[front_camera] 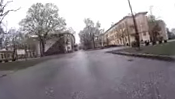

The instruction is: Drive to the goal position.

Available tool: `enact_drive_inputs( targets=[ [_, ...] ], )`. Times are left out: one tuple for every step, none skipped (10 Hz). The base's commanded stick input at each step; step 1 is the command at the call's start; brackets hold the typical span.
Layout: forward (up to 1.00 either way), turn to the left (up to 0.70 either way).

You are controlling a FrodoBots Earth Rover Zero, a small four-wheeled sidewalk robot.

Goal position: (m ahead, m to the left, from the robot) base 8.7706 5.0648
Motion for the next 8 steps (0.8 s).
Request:
enact_drive_inputs(
  targets=[
    [1.0,0.0],
    [1.0,0.0],
    [1.0,0.0],
    [1.0,0.0],
    [1.0,0.0],
    [1.0,0.0],
    [1.0,0.0],
    [1.0,0.0]
  ],
)
